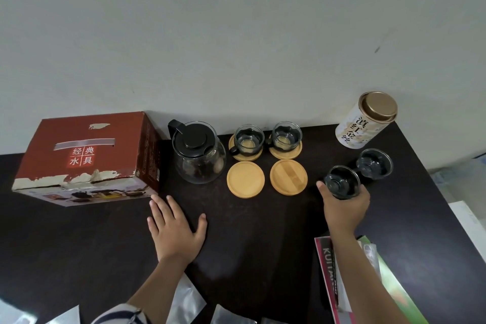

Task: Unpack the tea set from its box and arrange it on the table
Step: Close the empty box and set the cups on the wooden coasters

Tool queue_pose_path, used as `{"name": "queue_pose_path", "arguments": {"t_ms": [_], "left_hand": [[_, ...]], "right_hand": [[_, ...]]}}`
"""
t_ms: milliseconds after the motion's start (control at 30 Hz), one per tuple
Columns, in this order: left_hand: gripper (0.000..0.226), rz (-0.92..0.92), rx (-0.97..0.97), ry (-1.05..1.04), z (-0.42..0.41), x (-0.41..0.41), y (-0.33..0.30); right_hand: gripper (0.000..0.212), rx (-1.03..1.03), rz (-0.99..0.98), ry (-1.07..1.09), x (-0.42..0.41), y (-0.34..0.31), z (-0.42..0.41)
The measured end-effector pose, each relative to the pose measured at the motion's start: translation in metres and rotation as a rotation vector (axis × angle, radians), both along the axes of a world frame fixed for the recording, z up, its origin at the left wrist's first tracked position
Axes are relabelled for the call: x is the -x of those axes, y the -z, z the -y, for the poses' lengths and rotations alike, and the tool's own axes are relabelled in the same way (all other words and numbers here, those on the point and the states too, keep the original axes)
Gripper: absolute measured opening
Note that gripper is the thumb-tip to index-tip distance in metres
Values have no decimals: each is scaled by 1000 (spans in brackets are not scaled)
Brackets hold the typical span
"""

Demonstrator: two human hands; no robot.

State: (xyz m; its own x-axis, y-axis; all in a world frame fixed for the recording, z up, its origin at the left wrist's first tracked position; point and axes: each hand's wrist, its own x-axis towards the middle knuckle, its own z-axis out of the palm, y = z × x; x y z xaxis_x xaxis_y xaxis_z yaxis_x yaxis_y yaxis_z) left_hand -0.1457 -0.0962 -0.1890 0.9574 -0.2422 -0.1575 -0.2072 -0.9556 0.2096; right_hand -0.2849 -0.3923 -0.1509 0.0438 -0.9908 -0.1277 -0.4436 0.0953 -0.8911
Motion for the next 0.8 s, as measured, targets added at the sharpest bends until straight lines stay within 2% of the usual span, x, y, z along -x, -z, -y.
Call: {"name": "queue_pose_path", "arguments": {"t_ms": [300, 633, 800], "left_hand": [[100, 2, 8, -4, 1, 0, 0], [100, 5, 10, -6, 0, 1, -2], [100, 3, 22, -9, 0, 1, -1]], "right_hand": [[72, -10, 127, 41, -6, -8, -12], [71, 114, 153, -414, -56, -13, -93], [75, 142, 114, -508, -79, -4, -115]]}}
